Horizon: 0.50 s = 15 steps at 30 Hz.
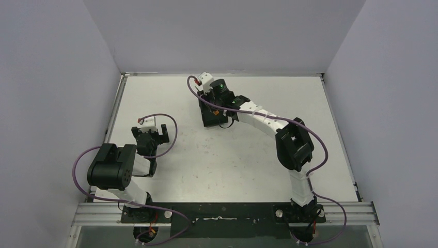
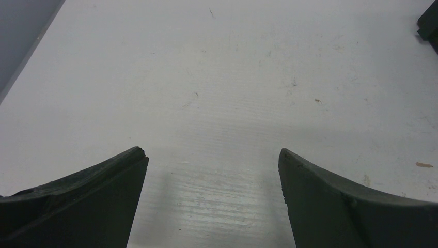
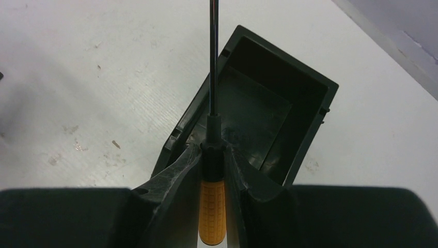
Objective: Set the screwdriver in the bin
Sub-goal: Place the screwdriver in the bin.
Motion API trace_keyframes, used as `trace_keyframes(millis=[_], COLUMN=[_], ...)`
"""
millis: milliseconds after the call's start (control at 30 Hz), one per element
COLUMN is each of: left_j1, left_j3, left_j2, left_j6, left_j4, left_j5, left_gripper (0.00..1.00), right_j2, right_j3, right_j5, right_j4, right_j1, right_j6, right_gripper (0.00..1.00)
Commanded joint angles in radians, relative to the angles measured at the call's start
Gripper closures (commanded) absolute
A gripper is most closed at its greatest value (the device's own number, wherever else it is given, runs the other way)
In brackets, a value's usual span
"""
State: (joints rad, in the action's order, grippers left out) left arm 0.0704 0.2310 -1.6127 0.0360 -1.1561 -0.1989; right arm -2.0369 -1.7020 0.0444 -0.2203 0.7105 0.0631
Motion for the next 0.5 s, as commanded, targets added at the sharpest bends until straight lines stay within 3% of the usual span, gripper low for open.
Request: trace_keyframes(millis=[0,467], left_j1=[0.002,0.002], left_j3=[0.024,0.024], left_j2=[0.002,0.002], left_j6=[-0.007,-0.006], left_j4=[-0.053,-0.053], left_j5=[0.010,0.010], left_gripper=[0.03,0.03], right_j2=[-0.024,-0.124], right_j3=[0.038,0.088], right_j5=[0.028,0.031], right_j4=[0.178,0.305], right_j1=[-0.016,-0.055], right_j6=[0.053,0.100], right_gripper=[1.00,0.99])
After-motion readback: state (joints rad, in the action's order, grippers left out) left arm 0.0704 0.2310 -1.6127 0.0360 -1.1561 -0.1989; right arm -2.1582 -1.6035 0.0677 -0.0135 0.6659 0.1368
